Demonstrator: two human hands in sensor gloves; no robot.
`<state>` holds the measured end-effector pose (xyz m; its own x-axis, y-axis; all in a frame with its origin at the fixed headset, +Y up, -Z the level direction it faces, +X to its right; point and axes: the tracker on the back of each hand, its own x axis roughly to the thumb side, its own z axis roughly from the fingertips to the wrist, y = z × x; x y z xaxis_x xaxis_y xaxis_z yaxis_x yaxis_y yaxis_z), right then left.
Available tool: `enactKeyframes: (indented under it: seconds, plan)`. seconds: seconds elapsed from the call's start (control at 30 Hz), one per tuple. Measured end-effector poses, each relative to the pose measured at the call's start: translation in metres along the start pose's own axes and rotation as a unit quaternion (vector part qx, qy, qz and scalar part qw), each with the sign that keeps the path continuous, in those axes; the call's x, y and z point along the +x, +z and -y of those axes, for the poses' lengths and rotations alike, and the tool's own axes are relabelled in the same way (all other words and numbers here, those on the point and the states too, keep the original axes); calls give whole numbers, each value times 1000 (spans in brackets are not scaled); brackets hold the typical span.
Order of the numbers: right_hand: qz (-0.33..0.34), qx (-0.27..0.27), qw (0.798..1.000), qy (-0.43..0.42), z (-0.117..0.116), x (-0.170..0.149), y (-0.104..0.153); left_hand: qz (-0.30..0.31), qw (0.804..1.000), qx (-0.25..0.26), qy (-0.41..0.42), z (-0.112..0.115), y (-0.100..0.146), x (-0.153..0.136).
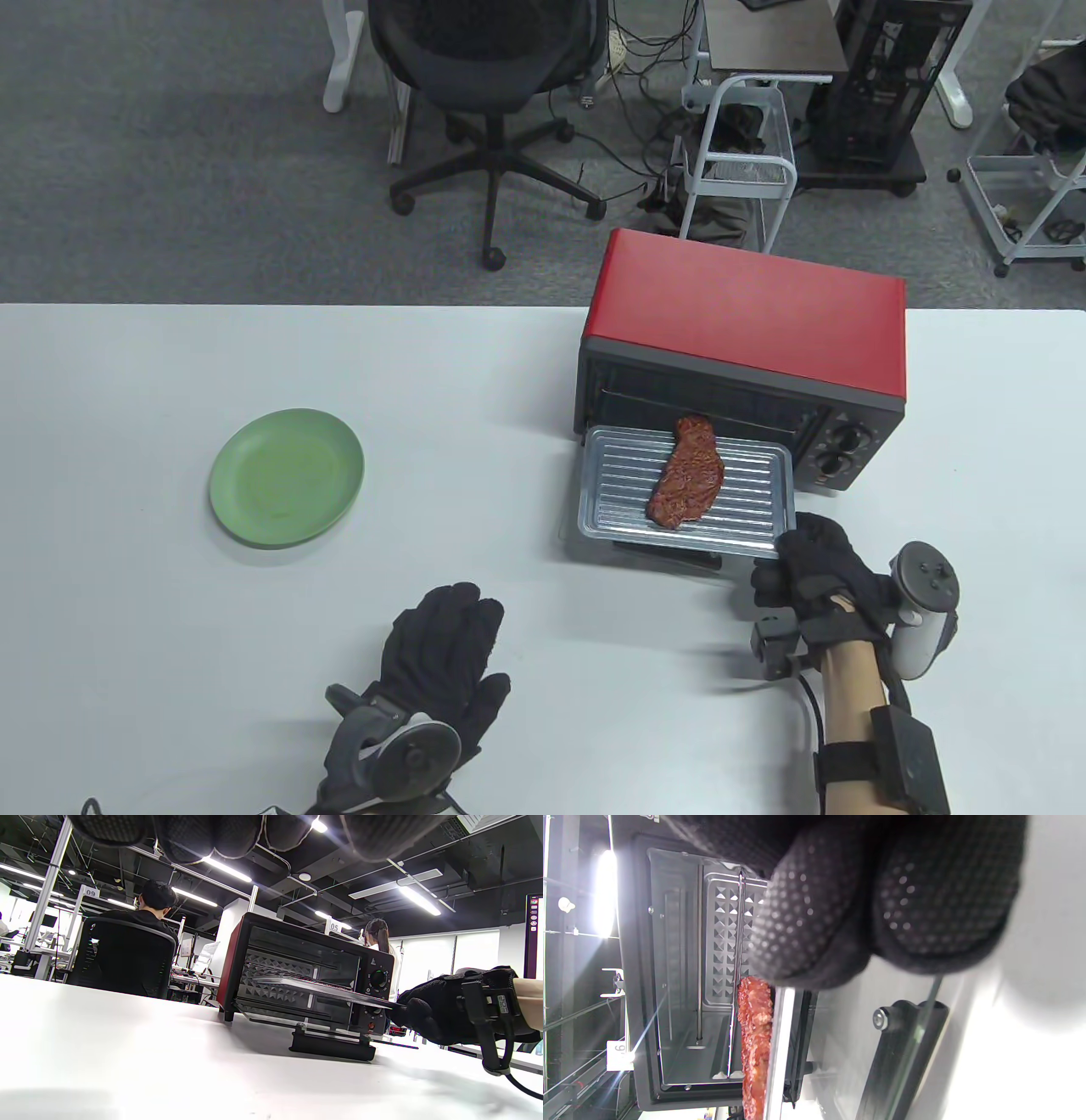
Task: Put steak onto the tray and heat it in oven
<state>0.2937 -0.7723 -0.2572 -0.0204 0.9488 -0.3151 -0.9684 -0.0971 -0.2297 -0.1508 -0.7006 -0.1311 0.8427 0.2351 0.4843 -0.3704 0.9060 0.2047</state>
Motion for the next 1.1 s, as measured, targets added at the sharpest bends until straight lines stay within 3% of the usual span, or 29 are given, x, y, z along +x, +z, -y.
enactKeyframes:
  seconds: [1.1]
  plan:
    - [-6, -20, 999, -27, -11, 9, -18, -5, 1000, -18, 8, 4, -4, -3]
